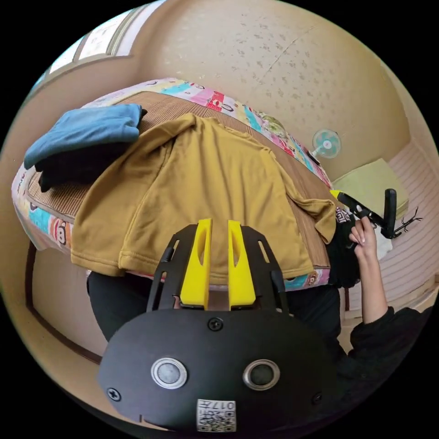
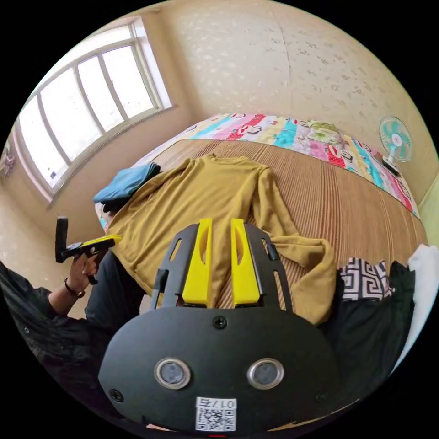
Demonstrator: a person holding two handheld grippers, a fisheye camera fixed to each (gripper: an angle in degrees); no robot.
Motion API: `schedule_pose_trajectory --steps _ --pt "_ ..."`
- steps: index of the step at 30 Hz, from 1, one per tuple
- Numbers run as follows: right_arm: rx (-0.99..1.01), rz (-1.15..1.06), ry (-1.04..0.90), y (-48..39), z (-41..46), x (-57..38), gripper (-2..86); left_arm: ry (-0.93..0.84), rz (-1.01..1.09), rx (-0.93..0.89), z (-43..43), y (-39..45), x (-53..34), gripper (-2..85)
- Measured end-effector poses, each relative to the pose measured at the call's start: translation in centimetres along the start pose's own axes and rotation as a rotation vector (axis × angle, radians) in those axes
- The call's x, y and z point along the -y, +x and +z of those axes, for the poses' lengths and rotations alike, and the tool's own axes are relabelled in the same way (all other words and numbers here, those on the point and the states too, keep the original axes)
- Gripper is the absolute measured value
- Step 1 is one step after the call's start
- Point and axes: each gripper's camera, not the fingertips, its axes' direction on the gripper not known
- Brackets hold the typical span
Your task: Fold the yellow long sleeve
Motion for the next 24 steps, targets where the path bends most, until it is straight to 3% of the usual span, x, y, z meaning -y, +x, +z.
schedule_pose_trajectory --steps 1,3,6,9,11,14,18,21,24 --pt "0.053 -0.019 -0.080 -1.4 3.5 -0.8 5.6 -0.157 0.005 0.013 2.8 -0.6 0.7 5.7" --pt "0.102 0.014 -0.252 -2.5 8.6 -2.9 4.7 -0.110 0.024 -0.013 2.7 -1.0 0.1 5.1" --pt "0.041 0.042 -0.167 -2.2 8.1 -8.0 3.4 -0.175 0.027 -0.077 0.2 -1.9 -0.4 3.4" --pt "0.077 0.112 -0.226 -0.1 5.1 -10.2 2.6 0.074 -0.138 -0.022 -6.1 -7.1 -2.2 3.5" --pt "0.020 0.090 -0.256 0.7 3.3 -11.3 2.3 0.216 -0.414 0.097 -9.4 -14.1 -3.5 9.2" --pt "0.030 0.088 -0.271 1.7 2.4 -11.5 2.2 0.115 -0.533 0.087 -8.4 -21.8 -2.1 16.2" --pt "0.053 0.129 -0.316 2.9 2.0 -10.7 2.2 0.017 -0.462 -0.084 -6.1 -26.2 0.4 13.2" --pt "0.065 0.156 -0.324 3.7 1.3 -10.6 2.2 -0.069 -0.338 -0.036 -8.4 -26.0 2.3 7.1" --pt "0.081 0.179 -0.305 4.6 0.5 -11.0 2.3 0.000 -0.089 0.045 -15.3 -22.4 4.0 3.7"
